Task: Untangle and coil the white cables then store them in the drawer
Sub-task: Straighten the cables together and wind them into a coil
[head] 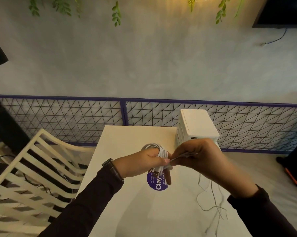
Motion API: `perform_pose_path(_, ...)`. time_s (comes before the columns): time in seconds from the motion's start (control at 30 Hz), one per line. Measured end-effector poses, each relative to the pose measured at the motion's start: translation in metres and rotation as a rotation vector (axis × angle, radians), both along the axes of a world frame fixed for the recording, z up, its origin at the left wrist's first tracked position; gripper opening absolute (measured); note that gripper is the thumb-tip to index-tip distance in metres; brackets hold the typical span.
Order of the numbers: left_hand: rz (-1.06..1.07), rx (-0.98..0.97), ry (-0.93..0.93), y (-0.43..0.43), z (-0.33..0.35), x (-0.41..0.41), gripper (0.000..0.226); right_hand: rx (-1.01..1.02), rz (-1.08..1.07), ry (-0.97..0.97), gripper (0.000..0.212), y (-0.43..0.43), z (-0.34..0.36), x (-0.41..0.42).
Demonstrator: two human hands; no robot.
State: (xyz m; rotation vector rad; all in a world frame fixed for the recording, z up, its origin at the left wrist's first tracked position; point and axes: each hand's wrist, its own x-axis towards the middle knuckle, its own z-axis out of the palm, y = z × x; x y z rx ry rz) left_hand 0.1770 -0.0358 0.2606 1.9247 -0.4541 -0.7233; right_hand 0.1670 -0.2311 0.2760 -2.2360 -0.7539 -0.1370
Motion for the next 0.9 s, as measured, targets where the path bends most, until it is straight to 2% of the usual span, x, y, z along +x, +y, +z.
perform_pose_path(0.17,-0.073,-0.153,0.119,-0.006,0.009,-0.006,0.034,0.084,0.109,0.106,0.017,-0.004,0.007,0.013)
perform_pose_path(0.27,-0.226,-0.353,0.307,-0.006,0.001,-0.008,0.032,0.213,0.158,0.192,0.028,-0.005,0.010,0.018)
perform_pose_path(0.4,-0.323,-0.659,0.544,-0.014,-0.011,-0.011,0.031,0.454,0.306,0.345,0.020,0.001,-0.004,0.028)
perform_pose_path(0.5,-0.232,-0.896,0.655,-0.016,-0.012,-0.011,0.031,0.719,0.310,0.526,0.026,0.007,-0.025,0.034)
perform_pose_path(0.6,-0.062,-1.062,0.635,-0.015,-0.014,-0.008,0.036,0.825,0.257,0.617,0.036,0.009,-0.041,0.030)
perform_pose_path(0.77,0.075,-1.212,0.615,-0.009,-0.011,-0.007,0.040,0.915,0.182,0.706,0.042,0.015,-0.058,0.019)
perform_pose_path(0.9,0.077,-1.360,0.725,0.001,-0.013,-0.001,0.043,0.798,0.080,0.680,0.023,0.016,-0.072,0.010)
